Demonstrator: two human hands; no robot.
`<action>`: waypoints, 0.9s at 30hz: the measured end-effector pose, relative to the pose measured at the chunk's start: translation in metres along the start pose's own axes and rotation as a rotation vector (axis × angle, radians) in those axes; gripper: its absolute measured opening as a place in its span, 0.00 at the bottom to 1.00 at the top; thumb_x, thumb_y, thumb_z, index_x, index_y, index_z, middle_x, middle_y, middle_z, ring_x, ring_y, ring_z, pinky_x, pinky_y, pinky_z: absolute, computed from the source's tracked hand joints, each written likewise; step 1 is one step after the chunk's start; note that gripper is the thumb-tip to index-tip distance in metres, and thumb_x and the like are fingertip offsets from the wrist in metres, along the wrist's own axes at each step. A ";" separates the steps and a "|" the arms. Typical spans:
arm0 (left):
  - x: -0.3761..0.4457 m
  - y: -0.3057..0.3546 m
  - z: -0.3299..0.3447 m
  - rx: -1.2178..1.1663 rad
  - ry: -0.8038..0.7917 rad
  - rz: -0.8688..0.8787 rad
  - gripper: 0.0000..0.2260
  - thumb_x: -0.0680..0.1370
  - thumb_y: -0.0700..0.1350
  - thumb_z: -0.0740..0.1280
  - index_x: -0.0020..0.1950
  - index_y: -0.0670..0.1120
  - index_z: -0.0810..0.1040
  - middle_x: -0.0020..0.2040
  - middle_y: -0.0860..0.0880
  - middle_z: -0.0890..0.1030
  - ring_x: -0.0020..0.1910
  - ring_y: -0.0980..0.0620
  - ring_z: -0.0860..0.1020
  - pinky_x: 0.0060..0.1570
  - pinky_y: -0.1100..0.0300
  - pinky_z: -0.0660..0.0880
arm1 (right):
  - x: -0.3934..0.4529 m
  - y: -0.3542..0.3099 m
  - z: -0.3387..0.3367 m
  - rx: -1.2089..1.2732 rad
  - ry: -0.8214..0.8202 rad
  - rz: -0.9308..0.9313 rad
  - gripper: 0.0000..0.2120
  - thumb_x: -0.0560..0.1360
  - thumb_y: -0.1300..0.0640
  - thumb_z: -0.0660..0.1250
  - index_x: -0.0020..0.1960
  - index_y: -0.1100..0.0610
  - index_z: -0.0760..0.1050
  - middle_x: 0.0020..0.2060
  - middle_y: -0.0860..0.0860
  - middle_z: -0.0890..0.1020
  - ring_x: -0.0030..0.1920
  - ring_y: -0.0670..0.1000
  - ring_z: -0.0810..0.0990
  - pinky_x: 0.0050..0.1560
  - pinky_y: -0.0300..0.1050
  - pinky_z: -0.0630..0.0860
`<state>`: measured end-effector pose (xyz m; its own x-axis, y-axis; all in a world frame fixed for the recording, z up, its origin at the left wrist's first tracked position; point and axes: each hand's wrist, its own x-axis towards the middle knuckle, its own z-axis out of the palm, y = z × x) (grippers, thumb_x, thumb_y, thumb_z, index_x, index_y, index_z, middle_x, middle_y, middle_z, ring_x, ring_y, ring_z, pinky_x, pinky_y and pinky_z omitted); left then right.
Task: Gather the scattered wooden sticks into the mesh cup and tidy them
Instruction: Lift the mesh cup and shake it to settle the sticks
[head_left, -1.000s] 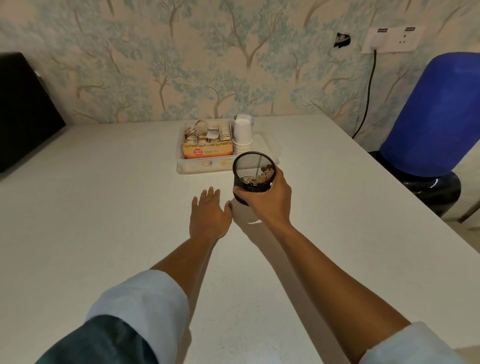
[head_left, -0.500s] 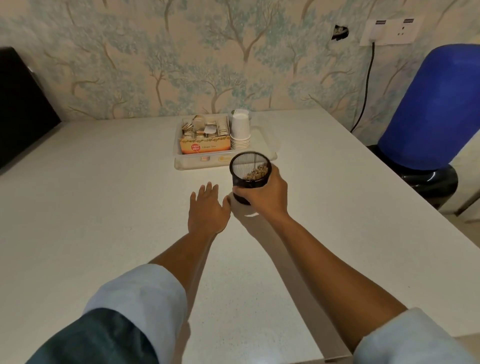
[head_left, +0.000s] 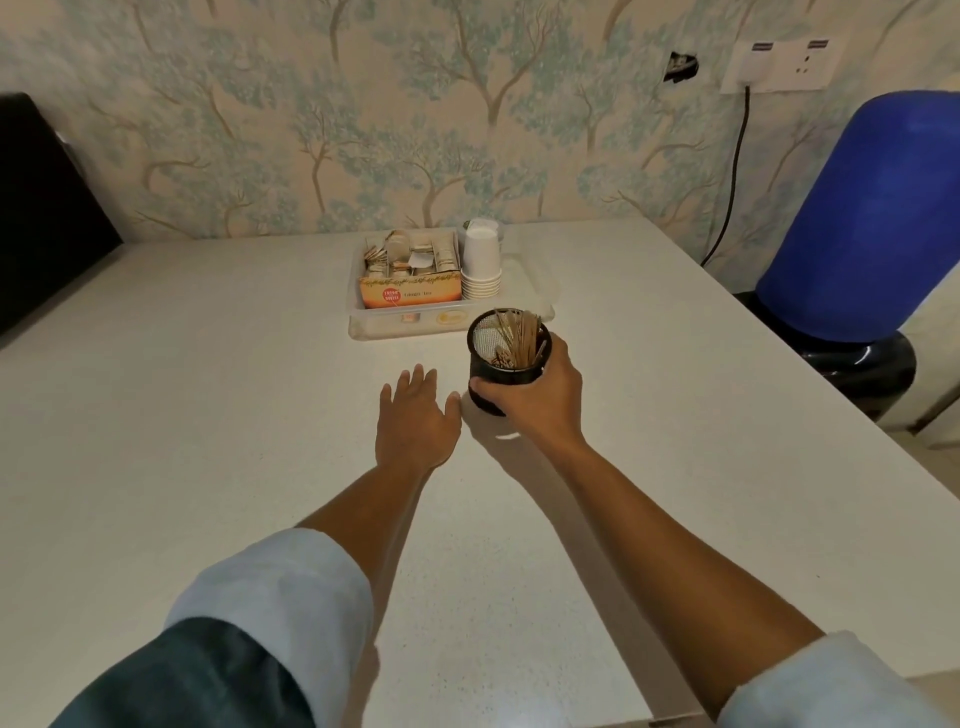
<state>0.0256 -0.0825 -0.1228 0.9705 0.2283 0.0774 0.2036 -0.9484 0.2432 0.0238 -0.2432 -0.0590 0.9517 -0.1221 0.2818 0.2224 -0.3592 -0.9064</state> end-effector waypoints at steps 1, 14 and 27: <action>0.000 0.000 0.001 0.007 -0.001 -0.002 0.29 0.84 0.61 0.46 0.82 0.48 0.56 0.82 0.48 0.53 0.81 0.47 0.50 0.80 0.47 0.46 | 0.000 -0.002 0.001 0.026 0.033 -0.007 0.44 0.56 0.45 0.82 0.67 0.49 0.67 0.55 0.39 0.75 0.53 0.39 0.72 0.41 0.18 0.67; 0.000 0.002 -0.001 0.021 -0.017 -0.009 0.29 0.84 0.61 0.45 0.82 0.48 0.54 0.83 0.48 0.51 0.82 0.48 0.48 0.80 0.46 0.45 | 0.013 -0.008 0.002 0.124 0.111 -0.011 0.41 0.54 0.44 0.82 0.62 0.48 0.68 0.53 0.39 0.74 0.54 0.40 0.74 0.44 0.22 0.72; -0.001 0.001 -0.004 -0.004 -0.012 -0.004 0.29 0.84 0.61 0.46 0.82 0.48 0.55 0.82 0.48 0.53 0.82 0.48 0.49 0.80 0.47 0.45 | 0.015 -0.010 0.003 -0.003 -0.045 0.063 0.45 0.55 0.45 0.82 0.67 0.52 0.67 0.58 0.45 0.78 0.58 0.47 0.77 0.48 0.30 0.72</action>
<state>0.0244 -0.0833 -0.1189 0.9712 0.2290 0.0653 0.2065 -0.9466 0.2475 0.0361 -0.2387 -0.0472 0.9722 -0.1029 0.2103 0.1616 -0.3549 -0.9208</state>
